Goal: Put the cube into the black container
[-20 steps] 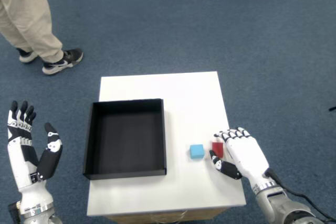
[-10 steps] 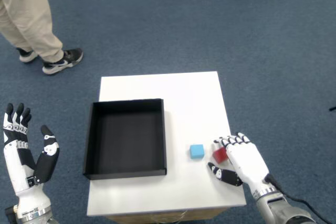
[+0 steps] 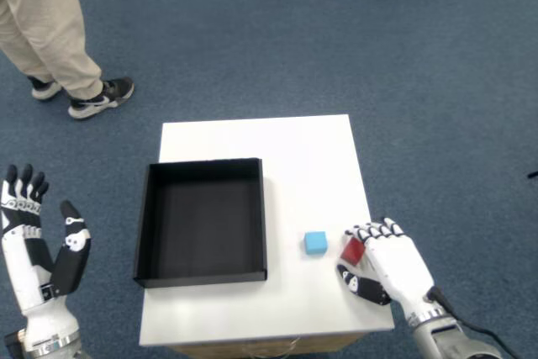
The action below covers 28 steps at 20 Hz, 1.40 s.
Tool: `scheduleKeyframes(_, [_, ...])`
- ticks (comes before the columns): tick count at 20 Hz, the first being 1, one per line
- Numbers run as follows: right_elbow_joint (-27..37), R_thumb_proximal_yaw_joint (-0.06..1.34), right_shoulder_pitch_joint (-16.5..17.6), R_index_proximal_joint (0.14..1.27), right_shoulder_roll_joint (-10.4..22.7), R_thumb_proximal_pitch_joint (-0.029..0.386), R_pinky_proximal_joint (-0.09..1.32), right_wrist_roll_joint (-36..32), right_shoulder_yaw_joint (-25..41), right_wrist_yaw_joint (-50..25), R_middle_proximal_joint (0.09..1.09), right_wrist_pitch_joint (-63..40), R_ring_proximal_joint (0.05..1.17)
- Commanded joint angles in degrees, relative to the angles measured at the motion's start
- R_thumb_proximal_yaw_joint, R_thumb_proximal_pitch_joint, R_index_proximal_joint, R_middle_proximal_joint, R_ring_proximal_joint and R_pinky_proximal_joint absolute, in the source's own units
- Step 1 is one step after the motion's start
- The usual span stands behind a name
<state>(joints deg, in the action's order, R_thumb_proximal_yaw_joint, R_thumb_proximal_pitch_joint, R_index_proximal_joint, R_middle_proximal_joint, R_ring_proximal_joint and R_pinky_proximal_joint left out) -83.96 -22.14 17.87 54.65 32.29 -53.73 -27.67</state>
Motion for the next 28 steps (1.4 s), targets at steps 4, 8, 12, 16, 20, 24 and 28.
scheduleKeyframes(4, [0.0,0.71,-1.5,0.39,2.0,0.117,0.12,-1.4,-2.1,-0.6,0.3,-0.7,0.28])
scheduleKeyframes(8, [0.1,0.71,-1.5,0.39,2.1,0.118,0.11,-2.0,-2.8,0.3,0.3,-0.1,0.28])
scheduleKeyframes(12, [0.0,0.72,-1.5,0.39,2.3,0.119,0.11,-2.5,-3.5,1.9,0.3,0.9,0.28])
scheduleKeyframes(16, [0.0,0.71,-1.7,0.39,2.3,0.119,0.1,-2.8,-4.0,3.9,0.3,2.3,0.28])
scheduleKeyframes(20, [0.3,0.69,-1.8,0.4,2.4,0.12,0.1,-2.9,-4.2,5.2,0.3,3.3,0.28])
scheduleKeyframes(24, [0.4,0.68,-1.7,0.41,2.6,0.121,0.09,-3.1,-4.6,6.7,0.3,3.9,0.27])
scheduleKeyframes(28, [0.6,0.66,-0.9,0.53,2.4,0.127,0.1,-3.1,-4.8,7.4,0.3,4.3,0.28])
